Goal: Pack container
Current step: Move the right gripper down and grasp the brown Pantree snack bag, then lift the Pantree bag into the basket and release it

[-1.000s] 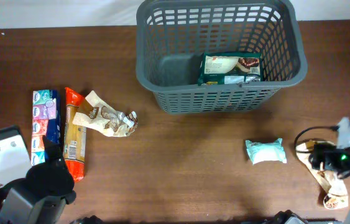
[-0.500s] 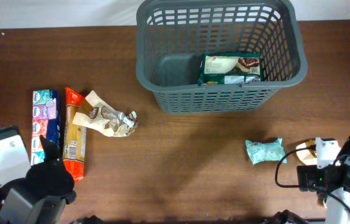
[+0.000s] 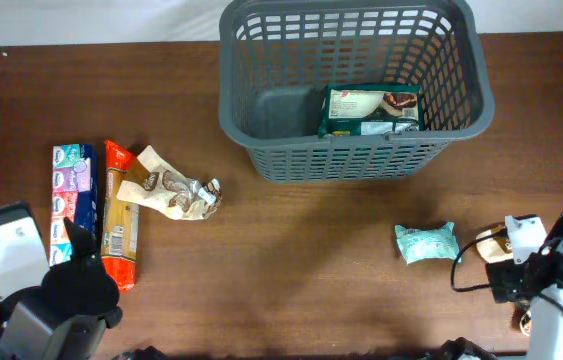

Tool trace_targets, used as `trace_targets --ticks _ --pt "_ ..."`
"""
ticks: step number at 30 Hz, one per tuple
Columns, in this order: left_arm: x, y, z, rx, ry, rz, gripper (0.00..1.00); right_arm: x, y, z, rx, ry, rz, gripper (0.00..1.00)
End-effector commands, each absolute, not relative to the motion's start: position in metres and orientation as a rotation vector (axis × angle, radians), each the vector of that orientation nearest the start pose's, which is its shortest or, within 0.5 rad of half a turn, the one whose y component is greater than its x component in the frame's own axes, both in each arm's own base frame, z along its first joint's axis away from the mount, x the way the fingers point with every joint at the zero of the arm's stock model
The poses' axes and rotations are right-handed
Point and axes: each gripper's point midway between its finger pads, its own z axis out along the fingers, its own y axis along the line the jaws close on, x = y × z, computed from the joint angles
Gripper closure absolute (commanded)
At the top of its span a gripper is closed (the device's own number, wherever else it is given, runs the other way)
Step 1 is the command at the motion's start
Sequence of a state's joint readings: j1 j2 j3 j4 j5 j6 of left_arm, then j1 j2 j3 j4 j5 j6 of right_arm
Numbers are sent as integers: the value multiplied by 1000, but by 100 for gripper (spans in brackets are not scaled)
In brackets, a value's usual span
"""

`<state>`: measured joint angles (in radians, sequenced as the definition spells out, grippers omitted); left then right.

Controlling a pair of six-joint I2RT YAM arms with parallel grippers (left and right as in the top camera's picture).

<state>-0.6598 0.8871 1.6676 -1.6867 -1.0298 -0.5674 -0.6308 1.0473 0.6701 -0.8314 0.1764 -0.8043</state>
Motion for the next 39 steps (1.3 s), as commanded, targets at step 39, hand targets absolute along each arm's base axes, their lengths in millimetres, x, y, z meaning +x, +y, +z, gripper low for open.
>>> trace_targets --ticks 39 --pt "159 64 407 -291 2001 534 1 200 -181 10 55 2851 -122 30"
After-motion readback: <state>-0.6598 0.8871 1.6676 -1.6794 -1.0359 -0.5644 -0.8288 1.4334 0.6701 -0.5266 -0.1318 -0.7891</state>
